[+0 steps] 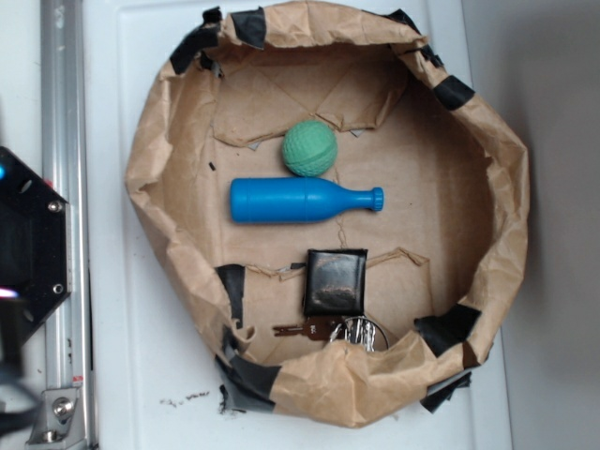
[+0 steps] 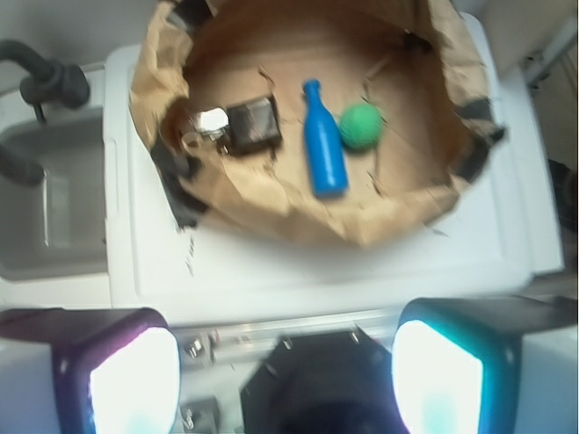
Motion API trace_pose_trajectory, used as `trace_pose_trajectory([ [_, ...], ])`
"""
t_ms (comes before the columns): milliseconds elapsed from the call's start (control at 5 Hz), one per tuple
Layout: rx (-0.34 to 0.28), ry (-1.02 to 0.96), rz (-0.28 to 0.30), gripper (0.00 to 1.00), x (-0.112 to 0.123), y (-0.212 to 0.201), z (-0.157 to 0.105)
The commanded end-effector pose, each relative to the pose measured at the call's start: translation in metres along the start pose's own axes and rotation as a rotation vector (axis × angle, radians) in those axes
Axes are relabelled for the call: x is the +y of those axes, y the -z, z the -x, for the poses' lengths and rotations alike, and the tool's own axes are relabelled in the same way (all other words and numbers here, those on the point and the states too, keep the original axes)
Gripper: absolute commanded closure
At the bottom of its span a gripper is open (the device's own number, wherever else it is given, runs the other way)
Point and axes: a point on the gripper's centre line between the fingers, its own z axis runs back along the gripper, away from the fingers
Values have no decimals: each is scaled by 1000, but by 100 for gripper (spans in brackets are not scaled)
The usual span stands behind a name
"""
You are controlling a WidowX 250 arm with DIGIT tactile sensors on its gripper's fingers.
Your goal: Grab the black box.
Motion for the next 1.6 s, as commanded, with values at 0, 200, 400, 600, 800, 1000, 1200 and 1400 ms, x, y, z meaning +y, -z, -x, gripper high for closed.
trace_pose_trajectory([
  [0,-41,-97,40,0,-6,14,-52],
  [200,-27,-64,-15,0,0,33,-77],
  [400,-34,0,-55,0,25,41,-101],
  [600,-18,164,75,0,30,59,-120],
  [800,-68,390,83,0,16,59,-122],
  [1000,-68,390,83,0,16,59,-122],
  [1200,-68,390,83,0,16,59,-122],
  [1400,-68,390,83,0,16,59,-122],
])
